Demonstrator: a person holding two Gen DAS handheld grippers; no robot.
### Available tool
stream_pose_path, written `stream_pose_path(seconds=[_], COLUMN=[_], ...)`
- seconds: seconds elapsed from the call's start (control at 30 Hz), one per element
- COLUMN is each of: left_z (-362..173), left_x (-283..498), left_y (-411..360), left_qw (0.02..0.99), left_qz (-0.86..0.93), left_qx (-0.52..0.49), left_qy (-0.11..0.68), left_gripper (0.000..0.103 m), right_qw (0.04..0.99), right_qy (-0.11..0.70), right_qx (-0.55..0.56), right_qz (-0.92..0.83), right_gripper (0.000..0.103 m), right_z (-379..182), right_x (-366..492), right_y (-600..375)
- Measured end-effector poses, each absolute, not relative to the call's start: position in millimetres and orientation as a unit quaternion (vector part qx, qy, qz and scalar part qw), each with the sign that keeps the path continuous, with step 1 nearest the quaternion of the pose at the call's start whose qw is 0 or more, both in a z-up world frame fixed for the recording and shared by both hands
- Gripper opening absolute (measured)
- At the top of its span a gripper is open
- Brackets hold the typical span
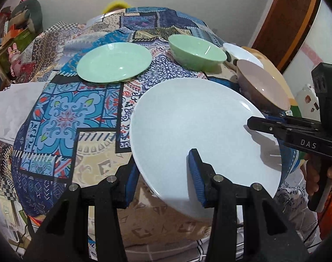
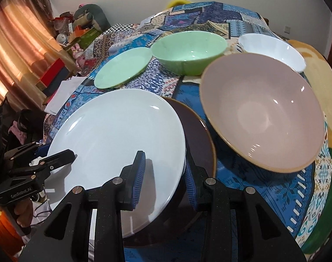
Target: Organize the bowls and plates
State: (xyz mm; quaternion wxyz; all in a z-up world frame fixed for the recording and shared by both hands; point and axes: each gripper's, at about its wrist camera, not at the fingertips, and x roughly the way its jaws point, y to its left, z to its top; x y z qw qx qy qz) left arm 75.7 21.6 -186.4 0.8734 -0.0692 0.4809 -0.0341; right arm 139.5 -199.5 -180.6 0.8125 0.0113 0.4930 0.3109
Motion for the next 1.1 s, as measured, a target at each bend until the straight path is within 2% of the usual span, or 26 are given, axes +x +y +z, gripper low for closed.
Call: stream_pose_path(seconds=[0.8, 1.1], left_z=[-206.4, -187.2], left_x=[98.3, 89.2], left_y=[8.3, 21.0], left_qw=[0.862, 0.883], left_qz=[-0.052, -0.049], left_qx=[-0.057, -0.054], left_qy=[0.502, 0.464], left_gripper=[0.045, 0.045], right_qw=[0.820, 0.841], right_qy=[0.492, 0.469], right_qx=[0.030, -0.017], right_qz=[0.292, 0.269], right_gripper=[0.033, 0.034], right_z=[-175.5, -160.6], right_x=[136.2, 129.7], right_y=[-221.7, -218.7])
